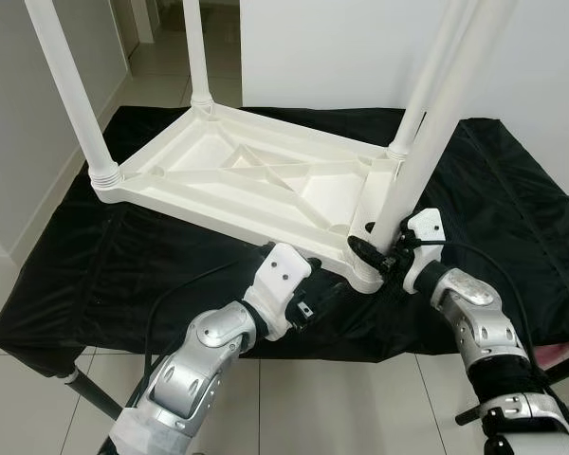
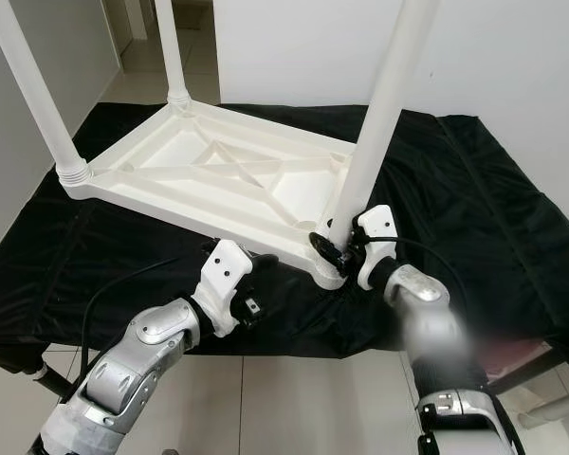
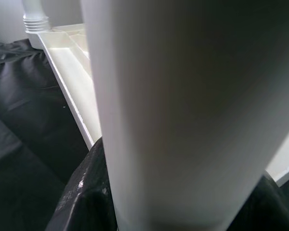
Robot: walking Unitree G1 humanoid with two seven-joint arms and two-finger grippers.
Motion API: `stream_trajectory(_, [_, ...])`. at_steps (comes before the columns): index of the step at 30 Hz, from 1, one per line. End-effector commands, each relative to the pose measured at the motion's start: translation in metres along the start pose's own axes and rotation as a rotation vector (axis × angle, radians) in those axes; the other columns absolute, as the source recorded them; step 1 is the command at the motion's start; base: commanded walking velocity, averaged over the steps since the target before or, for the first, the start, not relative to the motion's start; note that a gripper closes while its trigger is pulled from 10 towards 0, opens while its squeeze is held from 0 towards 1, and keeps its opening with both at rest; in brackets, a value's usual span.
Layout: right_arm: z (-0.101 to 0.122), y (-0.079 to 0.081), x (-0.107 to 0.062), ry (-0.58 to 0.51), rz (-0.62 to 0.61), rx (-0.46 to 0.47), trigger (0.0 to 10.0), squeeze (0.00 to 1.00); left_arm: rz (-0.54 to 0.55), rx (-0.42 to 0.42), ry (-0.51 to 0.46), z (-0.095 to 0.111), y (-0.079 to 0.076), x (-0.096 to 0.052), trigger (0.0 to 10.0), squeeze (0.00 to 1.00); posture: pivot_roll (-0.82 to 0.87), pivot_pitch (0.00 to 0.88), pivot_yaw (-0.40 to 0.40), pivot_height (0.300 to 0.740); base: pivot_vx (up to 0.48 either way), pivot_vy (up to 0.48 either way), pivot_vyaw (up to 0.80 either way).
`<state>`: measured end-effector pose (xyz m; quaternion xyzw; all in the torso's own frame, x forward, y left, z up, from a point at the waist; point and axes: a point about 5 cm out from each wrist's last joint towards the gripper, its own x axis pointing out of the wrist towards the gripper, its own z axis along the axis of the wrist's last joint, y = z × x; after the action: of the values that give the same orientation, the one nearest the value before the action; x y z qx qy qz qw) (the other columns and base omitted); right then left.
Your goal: Building children table
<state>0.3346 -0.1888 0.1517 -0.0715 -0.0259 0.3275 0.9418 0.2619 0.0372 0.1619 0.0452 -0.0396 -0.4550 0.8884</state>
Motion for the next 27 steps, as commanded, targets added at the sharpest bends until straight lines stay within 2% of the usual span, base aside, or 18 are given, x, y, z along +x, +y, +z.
stream_trajectory(1, [-0.014, 0.004, -0.002, 0.055, 0.022, 0.025, 0.0, 0.0, -0.057, 0.009, -0.014, 0.002, -0.004, -0.001, 10.0, 0.0, 0.01, 0.042, -0.019, 0.74, 0.0, 0.0, 0.0])
stream_trajectory(4, [-0.017, 0.003, -0.004, 0.061, 0.009, 0.029, 0.0, 0.0, -0.061, 0.011, -0.015, 0.003, -0.006, 0.0, 10.0, 0.0, 0.01, 0.042, -0.019, 0.74, 0.0, 0.0, 0.0])
stream_trajectory(5, [-0.019, 0.003, -0.004, 0.062, 0.0, 0.041, 1.3, 0.0, -0.064, 0.012, -0.016, 0.003, -0.006, 0.0, 10.0, 0.0, 0.01, 0.04, -0.018, 0.74, 0.0, 0.0, 0.0])
stream_trajectory(6, [-0.019, 0.003, -0.004, 0.062, 0.0, 0.041, 1.3, 0.0, -0.064, 0.012, -0.016, 0.003, -0.006, 0.0, 10.0, 0.0, 0.01, 0.04, -0.018, 0.74, 0.0, 0.0, 0.0])
stream_trajectory(7, [-0.02, 0.002, -0.004, 0.062, -0.017, 0.046, 10.0, 0.0, -0.066, 0.011, -0.017, 0.003, -0.006, 0.001, 10.0, 0.0, 0.01, 0.037, -0.018, 0.74, 0.0, 0.0, 0.0])
stream_trajectory(10, [-0.022, 0.0, -0.003, 0.08, -0.088, 0.052, 10.0, 0.0, -0.068, 0.012, -0.02, 0.004, -0.007, 0.002, 10.0, 0.0, 0.01, 0.033, -0.02, 0.74, 0.0, 0.0, 0.0])
stream_trajectory(14, [-0.022, 0.002, -0.001, 0.087, -0.101, 0.053, 10.0, 0.0, -0.068, 0.011, -0.021, 0.004, -0.007, 0.002, 10.0, 0.0, 0.01, 0.032, -0.02, 0.74, 0.0, 0.0, 0.0])
stream_trajectory(19, [-0.017, 0.016, 0.005, 0.078, -0.135, 0.073, 10.0, 0.0, -0.07, 0.009, -0.02, 0.003, -0.008, 0.001, 10.0, 0.0, 0.01, 0.03, -0.023, 0.74, 0.0, 0.0, 0.0])
stream_trajectory(22, [-0.013, 0.024, 0.01, 0.062, -0.241, 0.113, 10.0, 0.0, -0.072, 0.006, -0.019, 0.003, -0.008, 0.001, 10.0, 0.0, 0.01, 0.029, -0.024, 0.74, 0.0, 0.0, 0.0])
stream_trajectory(23, [-0.013, 0.024, 0.01, 0.062, -0.241, 0.113, 10.0, 0.0, -0.072, 0.006, -0.019, 0.003, -0.008, 0.001, 10.0, 0.0, 0.01, 0.029, -0.024, 0.74, 0.0, 0.0, 0.0])
stream_trajectory(24, [-0.012, 0.026, 0.01, 0.059, -0.311, 0.136, 10.0, 0.0, -0.072, 0.005, -0.018, 0.003, -0.009, 0.001, 10.0, 0.0, 0.01, 0.028, -0.024, 0.74, 0.0, 0.0, 0.0])
stream_trajectory(25, [-0.012, 0.026, 0.01, 0.059, -0.311, 0.136, 10.0, 0.0, -0.072, 0.005, -0.018, 0.003, -0.009, 0.001, 10.0, 0.0, 0.01, 0.028, -0.024, 0.74, 0.0, 0.0, 0.0])
stream_trajectory(27, [-0.012, 0.027, 0.009, 0.053, -0.43, 0.165, 10.0, 0.0, -0.073, 0.004, -0.017, 0.002, -0.009, 0.0, 10.0, 0.0, 0.01, 0.028, -0.024, 0.74, 0.0, 0.0, 0.0])
